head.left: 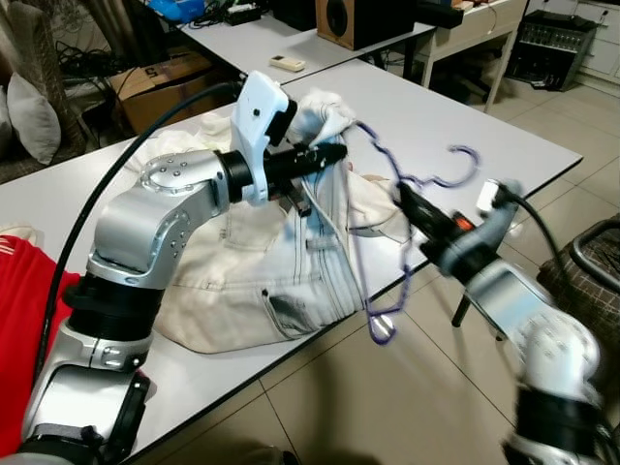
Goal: Hang hanger
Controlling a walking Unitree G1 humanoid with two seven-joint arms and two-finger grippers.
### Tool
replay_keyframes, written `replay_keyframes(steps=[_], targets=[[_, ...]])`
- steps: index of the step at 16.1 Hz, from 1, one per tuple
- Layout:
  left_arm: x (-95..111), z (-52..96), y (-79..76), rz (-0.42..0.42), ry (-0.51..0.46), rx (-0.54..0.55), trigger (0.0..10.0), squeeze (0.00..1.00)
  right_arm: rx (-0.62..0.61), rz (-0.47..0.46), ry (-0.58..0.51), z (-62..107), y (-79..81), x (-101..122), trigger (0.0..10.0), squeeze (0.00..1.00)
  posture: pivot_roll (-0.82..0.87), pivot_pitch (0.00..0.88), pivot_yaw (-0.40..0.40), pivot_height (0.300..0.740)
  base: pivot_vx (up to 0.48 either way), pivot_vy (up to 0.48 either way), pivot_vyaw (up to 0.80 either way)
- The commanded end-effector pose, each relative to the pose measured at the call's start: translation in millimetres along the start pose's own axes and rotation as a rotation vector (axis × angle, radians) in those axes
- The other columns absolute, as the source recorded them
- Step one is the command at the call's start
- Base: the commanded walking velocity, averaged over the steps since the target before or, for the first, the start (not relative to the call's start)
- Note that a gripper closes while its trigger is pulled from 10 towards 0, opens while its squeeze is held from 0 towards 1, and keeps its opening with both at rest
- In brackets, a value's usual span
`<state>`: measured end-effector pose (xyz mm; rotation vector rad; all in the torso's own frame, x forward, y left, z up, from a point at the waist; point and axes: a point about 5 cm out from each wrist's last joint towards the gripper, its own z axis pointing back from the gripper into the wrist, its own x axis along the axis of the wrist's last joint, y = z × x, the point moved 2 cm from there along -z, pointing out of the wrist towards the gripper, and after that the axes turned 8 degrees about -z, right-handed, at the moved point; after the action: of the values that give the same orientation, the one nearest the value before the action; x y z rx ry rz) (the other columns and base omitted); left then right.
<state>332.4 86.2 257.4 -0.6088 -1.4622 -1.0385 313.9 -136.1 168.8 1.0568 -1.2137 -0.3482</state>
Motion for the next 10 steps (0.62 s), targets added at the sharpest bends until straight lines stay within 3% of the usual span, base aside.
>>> replay_keyframes(steps=[1,3,4,6,8,10], targets=[[2.9,6.8,-6.6,-0.049,0.044,-0.092,0.0,0.00,0.041,-0.074,-0.010,-11.5,1.8,2.0,10.0,0.00,0.01,0.000,0.124,0.740,0.000,0.000,0.00],[-5.7,13.7,-14.1,-0.066,0.090,-0.164,0.0,0.00,0.066,-0.159,-0.038,-20.4,1.0,7.8,10.0,0.00,0.01,0.000,0.125,0.740,0.000,0.000,0.00],[-7.0,16.1,-10.9,-0.105,0.096,-0.135,0.0,0.00,0.100,-0.166,-0.001,-25.7,3.1,7.7,10.0,0.00,0.03,0.000,0.115,0.740,0.000,0.000,0.00],[-2.3,12.5,9.3,-0.110,0.084,0.022,0.0,0.00,0.088,-0.032,0.101,-24.4,4.9,-4.5,10.0,0.00,0.04,0.000,0.104,0.740,0.000,0.000,0.00],[4.5,15.8,37.4,-0.182,0.087,0.222,0.0,0.00,0.092,0.087,0.174,-8.9,3.3,-13.3,10.0,0.00,0.04,0.001,0.096,0.740,0.000,0.000,0.00],[3.6,16.9,39.8,-0.227,0.105,0.248,0.0,0.00,0.106,0.124,0.185,8.6,2.9,-11.2,10.0,0.00,0.03,0.005,0.101,0.740,0.000,0.000,0.00]])
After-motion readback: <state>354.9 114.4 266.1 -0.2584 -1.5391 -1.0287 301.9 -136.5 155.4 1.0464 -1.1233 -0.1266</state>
